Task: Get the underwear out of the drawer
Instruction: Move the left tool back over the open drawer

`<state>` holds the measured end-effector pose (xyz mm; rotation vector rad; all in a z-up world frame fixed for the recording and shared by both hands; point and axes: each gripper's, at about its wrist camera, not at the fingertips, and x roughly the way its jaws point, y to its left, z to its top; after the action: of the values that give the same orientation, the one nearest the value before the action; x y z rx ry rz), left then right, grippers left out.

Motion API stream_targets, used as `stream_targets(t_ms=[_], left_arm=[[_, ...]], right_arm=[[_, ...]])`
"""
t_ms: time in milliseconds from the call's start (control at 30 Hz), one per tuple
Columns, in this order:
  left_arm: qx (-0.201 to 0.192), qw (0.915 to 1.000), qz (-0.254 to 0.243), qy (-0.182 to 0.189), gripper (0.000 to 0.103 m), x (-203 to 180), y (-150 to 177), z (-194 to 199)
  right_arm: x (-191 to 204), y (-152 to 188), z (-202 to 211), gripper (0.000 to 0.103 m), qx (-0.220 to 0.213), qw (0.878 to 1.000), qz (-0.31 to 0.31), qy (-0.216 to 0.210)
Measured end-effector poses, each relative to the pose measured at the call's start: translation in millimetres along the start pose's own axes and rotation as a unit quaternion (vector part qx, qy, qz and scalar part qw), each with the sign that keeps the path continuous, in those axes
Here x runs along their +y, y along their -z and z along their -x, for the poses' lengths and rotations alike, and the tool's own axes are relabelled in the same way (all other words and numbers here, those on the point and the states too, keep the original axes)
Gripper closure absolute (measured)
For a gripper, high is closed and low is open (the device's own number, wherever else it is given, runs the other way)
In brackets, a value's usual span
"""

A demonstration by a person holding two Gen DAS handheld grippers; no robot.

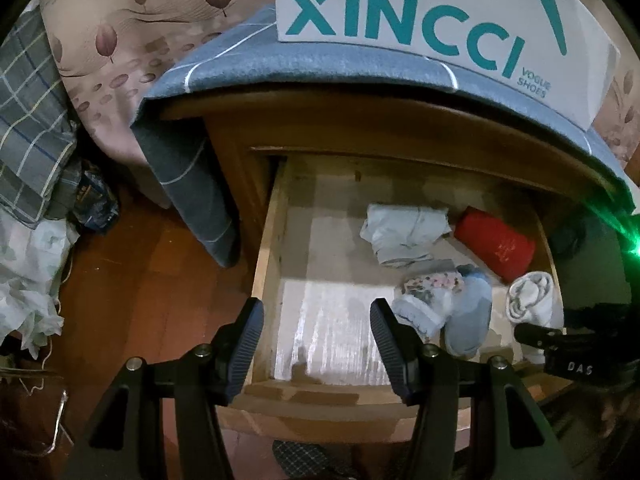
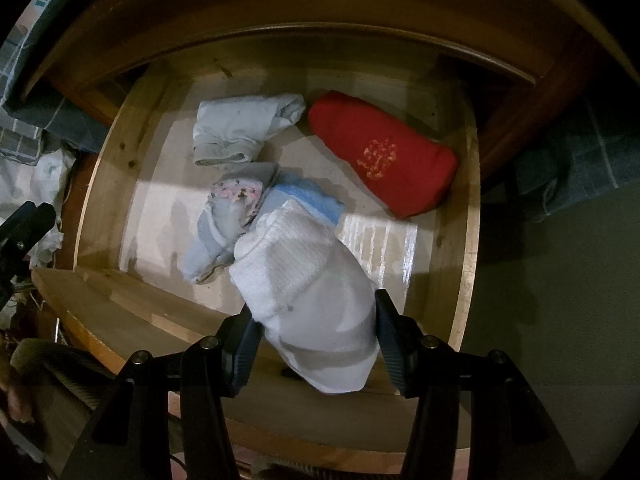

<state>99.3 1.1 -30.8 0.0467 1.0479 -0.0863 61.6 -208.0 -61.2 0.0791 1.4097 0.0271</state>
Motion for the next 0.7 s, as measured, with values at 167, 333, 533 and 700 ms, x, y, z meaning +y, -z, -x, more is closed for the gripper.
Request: stream_targets(t_ms=[167, 333, 533, 700], left_arm=[[-0.006, 0.9999, -0.004, -0.011, 0.046, -2.1, 1.7, 1.4], [-0.009, 0.9998, -0.005, -0.015, 0.046, -4.4, 2.7, 2.5], [-0.015, 0.9995, -0.018, -0.023, 0.046, -9.1, 3.0, 5.6], [-0.013, 0.9995, -0.016, -0.024, 0.046, -7.3, 3.2, 4.6]], right_arm=[[-1.0, 0.4, -1.0, 0.053, -0.001, 1.000, -0.002, 0.001], [-0.6, -0.7, -1.2, 0.053, -0.001, 1.000, -0.001, 0.005], [0.3, -1.7, -0.6, 0.053, -0.002, 1.000, 0.002, 0.011], [1.5, -2.0, -1.3, 0.053, -0.001, 1.000, 0.003, 0.017]])
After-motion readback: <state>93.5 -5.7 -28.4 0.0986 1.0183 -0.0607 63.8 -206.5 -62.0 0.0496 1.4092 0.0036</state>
